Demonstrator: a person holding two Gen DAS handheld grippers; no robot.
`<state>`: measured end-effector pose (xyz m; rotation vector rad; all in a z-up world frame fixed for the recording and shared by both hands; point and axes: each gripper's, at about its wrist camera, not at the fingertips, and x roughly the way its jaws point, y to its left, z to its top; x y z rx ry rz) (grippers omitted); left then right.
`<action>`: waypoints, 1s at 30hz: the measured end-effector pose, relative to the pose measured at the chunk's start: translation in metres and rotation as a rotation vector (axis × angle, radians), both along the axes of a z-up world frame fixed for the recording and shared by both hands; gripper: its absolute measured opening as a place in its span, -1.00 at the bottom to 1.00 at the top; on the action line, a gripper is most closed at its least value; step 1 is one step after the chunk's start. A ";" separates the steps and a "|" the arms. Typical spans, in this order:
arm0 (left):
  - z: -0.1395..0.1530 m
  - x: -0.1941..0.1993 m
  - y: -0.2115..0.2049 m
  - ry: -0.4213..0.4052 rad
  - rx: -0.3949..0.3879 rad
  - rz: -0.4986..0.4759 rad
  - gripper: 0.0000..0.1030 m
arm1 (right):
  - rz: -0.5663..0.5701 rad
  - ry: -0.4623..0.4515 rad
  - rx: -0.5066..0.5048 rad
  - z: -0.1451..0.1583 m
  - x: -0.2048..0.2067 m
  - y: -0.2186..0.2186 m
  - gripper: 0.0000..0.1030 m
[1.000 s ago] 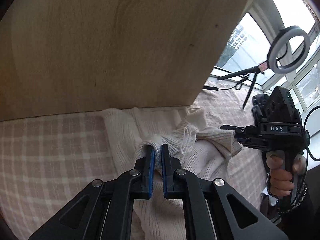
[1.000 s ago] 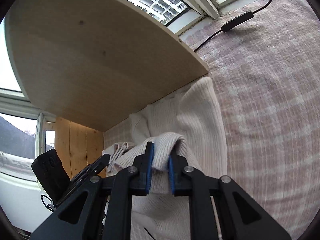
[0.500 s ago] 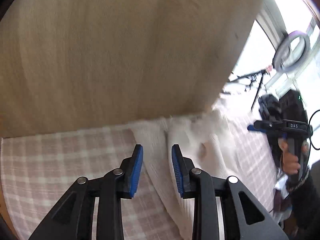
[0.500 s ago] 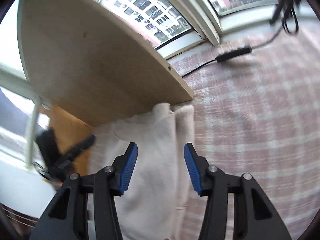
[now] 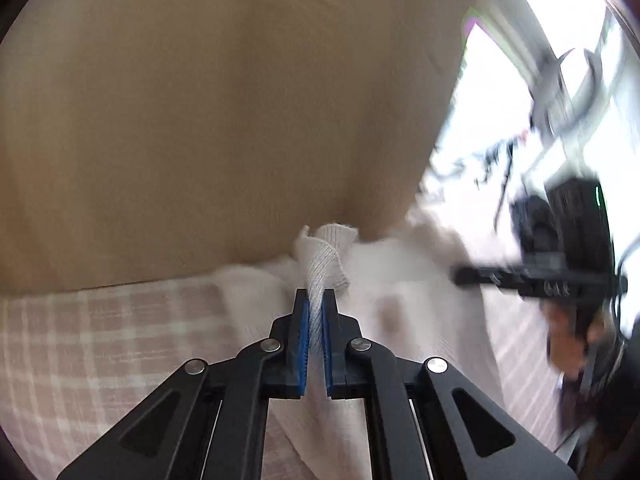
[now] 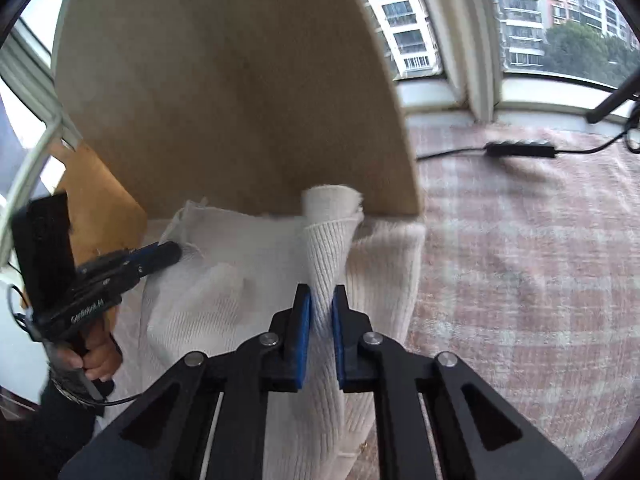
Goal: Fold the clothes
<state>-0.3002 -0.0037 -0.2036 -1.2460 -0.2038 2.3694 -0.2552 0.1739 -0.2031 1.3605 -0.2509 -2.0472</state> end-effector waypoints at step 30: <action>-0.039 -0.019 0.007 -0.153 -0.110 0.049 0.10 | 0.079 0.024 0.167 -0.039 -0.045 -0.021 0.15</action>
